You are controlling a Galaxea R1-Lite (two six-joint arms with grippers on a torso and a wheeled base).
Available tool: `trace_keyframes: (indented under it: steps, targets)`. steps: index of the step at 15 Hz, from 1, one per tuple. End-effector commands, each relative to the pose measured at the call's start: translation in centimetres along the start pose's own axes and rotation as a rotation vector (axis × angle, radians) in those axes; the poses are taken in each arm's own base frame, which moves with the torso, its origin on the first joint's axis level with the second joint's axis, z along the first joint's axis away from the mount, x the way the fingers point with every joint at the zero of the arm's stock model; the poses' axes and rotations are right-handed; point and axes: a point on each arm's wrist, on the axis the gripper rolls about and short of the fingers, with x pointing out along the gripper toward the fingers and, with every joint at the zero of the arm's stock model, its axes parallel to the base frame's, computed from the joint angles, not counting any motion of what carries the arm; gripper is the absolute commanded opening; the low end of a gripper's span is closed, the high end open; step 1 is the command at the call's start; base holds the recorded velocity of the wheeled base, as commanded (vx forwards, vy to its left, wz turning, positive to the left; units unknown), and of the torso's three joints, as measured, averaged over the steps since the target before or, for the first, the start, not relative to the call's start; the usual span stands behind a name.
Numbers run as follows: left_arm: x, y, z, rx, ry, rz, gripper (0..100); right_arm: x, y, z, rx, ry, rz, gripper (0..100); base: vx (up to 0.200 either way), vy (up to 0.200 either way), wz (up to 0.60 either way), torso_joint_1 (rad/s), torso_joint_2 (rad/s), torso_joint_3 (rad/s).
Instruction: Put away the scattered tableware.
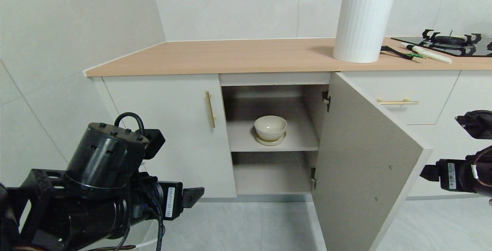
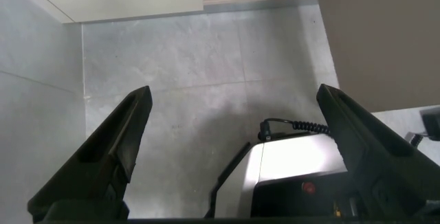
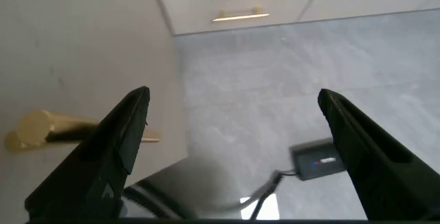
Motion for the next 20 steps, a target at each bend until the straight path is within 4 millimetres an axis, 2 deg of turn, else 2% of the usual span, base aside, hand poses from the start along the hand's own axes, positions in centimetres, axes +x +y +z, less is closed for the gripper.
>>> trace_keyframes:
  steps: [1, 6, 9, 10, 11, 12, 14, 15, 17, 20]
  targets:
    - [-0.1, 0.0, 0.1, -0.003, -0.006, -0.001, 100, 0.2, 2.1, -0.5, -0.021, 0.028, 0.075, 100, 0.0, 0.0, 0.0, 0.0, 0.0, 0.0]
    - [-0.3, 0.1, 0.2, -0.009, -0.014, -0.004, 100, 1.8, 5.3, -1.1, -0.089, 0.074, 0.216, 100, 0.0, 0.0, 0.0, 0.0, 0.0, 0.0]
    - [-0.2, 0.0, 0.2, -0.008, -0.011, -0.003, 100, 3.7, 7.9, 0.1, -0.166, 0.09, 0.386, 100, 0.0, 0.0, 0.0, 0.0, 0.0, 0.0]
    - [-0.3, 0.1, 0.2, -0.009, -0.012, -0.003, 100, 4.5, 10.0, 0.3, -0.204, 0.107, 0.447, 100, 0.0, 0.0, 0.0, 0.0, 0.0, 0.0]
    - [-0.3, 0.1, 0.2, -0.01, -0.015, -0.004, 100, 4.7, 11.2, 0.5, -0.221, 0.105, 0.469, 100, 0.0, 0.0, 0.0, 0.0, 0.0, 0.0]
    - [-0.5, 0.1, 0.3, -0.013, -0.024, -0.006, 100, 5.1, 12.9, 1.4, -0.234, 0.086, 0.497, 100, 0.0, 0.0, 0.0, 0.0, 0.0, 0.0]
    - [-1.1, 0.2, 0.5, -0.019, -0.042, -0.016, 100, 5.7, 14.7, 1.6, -0.239, 0.084, 0.529, 100, 0.0, 0.0, 0.0, 0.0, 0.0, 0.0]
    - [-1.2, 0.2, 0.5, -0.02, -0.045, -0.017, 100, 6.1, 15.0, 1.5, -0.236, 0.092, 0.525, 100, 0.0, 0.0, 0.0, 0.0, 0.0, 0.0]
    - [-1.6, 0.4, 0.6, -0.027, -0.063, -0.02, 100, 8.1, 16.0, 1.5, -0.162, 0.091, 0.516, 100, 0.0, 0.0, 0.0, 0.0, 0.0, 0.0]
    - [-1.4, 0.3, 0.8, -0.036, -0.084, -0.027, 100, 9.8, 16.9, 1.7, -0.071, 0.011, 0.512, 100, 0.0, 0.0, 0.0, 0.0, 0.0, 0.0]
